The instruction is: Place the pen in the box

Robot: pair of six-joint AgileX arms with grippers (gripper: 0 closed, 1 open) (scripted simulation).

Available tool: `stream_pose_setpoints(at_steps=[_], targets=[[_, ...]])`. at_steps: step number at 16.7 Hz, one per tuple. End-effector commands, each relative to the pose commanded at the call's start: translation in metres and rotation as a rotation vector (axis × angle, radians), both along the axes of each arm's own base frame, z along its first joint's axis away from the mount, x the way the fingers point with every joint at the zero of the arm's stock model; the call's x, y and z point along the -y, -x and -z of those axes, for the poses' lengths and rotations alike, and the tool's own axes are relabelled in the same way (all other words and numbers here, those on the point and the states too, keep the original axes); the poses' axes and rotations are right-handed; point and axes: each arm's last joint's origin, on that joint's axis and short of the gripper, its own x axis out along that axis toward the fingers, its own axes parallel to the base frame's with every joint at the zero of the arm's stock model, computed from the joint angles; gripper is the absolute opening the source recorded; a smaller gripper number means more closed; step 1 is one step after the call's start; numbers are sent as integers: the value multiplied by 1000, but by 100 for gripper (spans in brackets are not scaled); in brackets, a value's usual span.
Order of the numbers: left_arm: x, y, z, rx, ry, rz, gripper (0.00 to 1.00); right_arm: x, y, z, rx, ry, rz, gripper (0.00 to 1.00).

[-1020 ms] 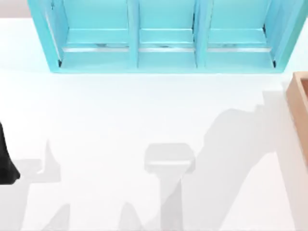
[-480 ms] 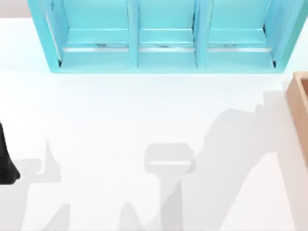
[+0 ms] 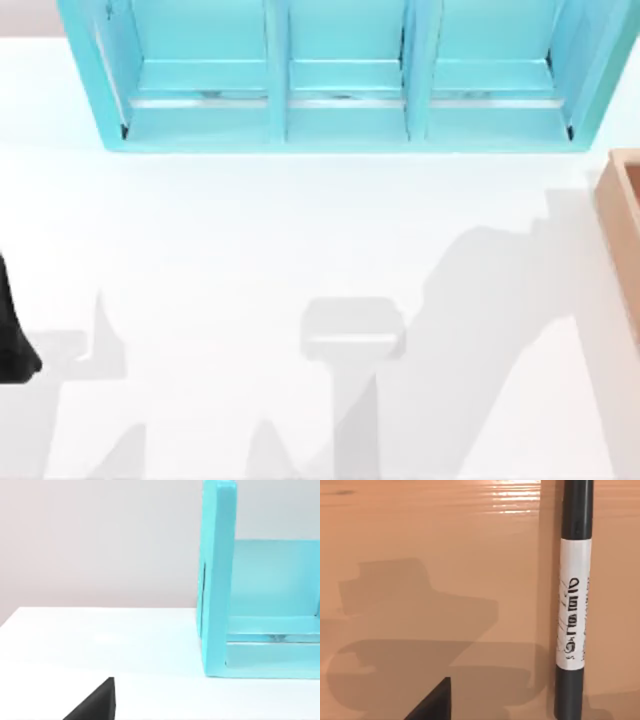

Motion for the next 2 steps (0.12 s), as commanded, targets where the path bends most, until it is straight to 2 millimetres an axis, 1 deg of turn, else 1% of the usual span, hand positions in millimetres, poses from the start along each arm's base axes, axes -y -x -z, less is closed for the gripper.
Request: stream_pose_setpoints(at_steps=[2], targets=[[0, 0, 0, 0, 0, 0, 100, 0, 0, 0, 0, 0, 0, 100]])
